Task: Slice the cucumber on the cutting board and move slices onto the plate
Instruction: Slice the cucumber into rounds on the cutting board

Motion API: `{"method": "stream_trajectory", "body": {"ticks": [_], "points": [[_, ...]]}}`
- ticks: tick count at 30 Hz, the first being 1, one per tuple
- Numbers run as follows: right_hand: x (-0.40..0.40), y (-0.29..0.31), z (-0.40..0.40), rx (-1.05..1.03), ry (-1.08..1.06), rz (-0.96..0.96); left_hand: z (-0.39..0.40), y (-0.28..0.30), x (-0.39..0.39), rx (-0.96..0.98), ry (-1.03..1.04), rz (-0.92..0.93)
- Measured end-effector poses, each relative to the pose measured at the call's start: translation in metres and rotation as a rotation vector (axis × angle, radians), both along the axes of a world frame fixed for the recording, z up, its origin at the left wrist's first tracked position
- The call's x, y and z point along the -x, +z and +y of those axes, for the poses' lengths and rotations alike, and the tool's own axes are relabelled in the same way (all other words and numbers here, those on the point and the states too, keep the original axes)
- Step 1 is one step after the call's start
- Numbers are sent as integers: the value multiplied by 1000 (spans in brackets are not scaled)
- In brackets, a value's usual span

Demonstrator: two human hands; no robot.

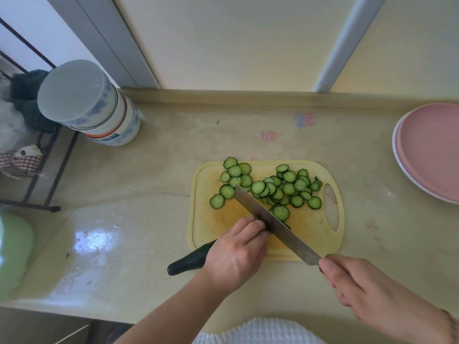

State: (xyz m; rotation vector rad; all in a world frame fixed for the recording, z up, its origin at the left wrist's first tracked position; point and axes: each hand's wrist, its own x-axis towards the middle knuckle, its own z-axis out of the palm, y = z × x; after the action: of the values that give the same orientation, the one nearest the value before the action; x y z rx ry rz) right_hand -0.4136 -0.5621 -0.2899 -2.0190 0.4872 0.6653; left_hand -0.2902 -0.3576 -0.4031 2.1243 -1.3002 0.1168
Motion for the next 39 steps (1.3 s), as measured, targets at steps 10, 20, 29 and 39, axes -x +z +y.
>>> {"method": "stream_trajectory", "body": {"ticks": [10, 20, 29, 39], "points": [[-3, -30, 8, 108, 53, -49, 0, 0, 0, -12, 5, -5], [-1, -26, -3, 121, -38, -69, -1, 2, -1, 13, 21, -3], [8, -5, -3, -48, -56, 21, -1, 2, -2, 17, 12, 10], [2, -3, 0, -4, 0, 30, 0, 3, -3, 11, 6, 15]]}}
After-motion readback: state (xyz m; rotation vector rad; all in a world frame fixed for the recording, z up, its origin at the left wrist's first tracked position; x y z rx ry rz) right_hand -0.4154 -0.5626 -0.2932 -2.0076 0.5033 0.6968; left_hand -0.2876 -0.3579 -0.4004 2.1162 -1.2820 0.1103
